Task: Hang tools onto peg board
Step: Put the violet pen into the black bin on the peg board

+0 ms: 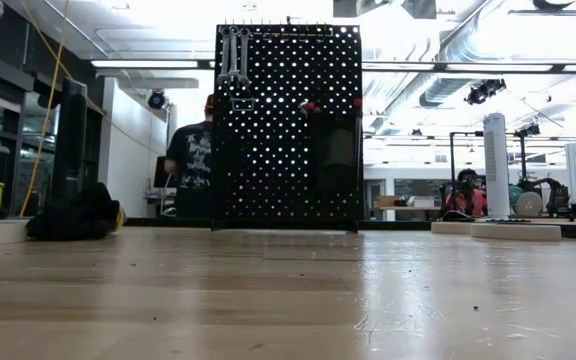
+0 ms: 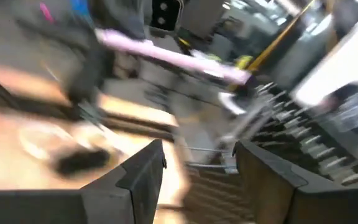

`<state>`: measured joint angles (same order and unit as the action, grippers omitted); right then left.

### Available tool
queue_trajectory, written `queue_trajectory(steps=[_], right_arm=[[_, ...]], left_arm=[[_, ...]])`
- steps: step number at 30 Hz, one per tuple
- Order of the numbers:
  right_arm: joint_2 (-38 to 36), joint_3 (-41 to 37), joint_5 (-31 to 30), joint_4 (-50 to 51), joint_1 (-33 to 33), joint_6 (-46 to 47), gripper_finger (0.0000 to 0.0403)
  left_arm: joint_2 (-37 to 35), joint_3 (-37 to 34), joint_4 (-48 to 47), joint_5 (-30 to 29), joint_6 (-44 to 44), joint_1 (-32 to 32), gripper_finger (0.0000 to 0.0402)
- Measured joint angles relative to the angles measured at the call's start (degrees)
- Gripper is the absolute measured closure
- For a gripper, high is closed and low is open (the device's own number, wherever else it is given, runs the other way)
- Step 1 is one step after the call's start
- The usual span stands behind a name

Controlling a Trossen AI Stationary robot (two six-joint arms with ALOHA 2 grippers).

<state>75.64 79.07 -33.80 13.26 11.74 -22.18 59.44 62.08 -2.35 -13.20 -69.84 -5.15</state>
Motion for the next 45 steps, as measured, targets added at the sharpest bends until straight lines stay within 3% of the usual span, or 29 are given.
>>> queue_trajectory(steps=[3, 7, 15, 22, 28, 45], right_arm=[[4.25, 6.22, -8.06, 2.13, 1.89, -13.24, 0.0210], [9.67, 13.14, -14.44, 1.89, 3.73, -28.26, 0.0210], [17.18, 20.26, -15.37, 1.50, 5.63, -43.79, 0.0210], [21.71, 20.61, -14.16, -6.64, 4.43, -56.73, 0.0210], [23.80, 20.50, -13.71, -8.82, 1.86, -60.29, 0.0210], [24.51, 20.48, -10.43, -11.46, -1.54, -58.72, 0.0210]], left_arm=[[0.09, 0.00, 1.41, 0.52, -8.66, 0.02, 0.0401], [0.48, 0.00, 2.61, 0.69, -12.27, 0.02, 0.0401], [0.54, 0.00, 3.15, -1.04, -14.11, 0.04, 0.0401], [0.57, 0.00, 3.13, -0.65, -16.92, 0.04, 0.0401], [0.57, 0.00, 3.11, 0.43, -17.11, -0.64, 0.0401], [0.57, 0.00, 3.26, 0.47, -17.24, -1.44, 0.0401]])
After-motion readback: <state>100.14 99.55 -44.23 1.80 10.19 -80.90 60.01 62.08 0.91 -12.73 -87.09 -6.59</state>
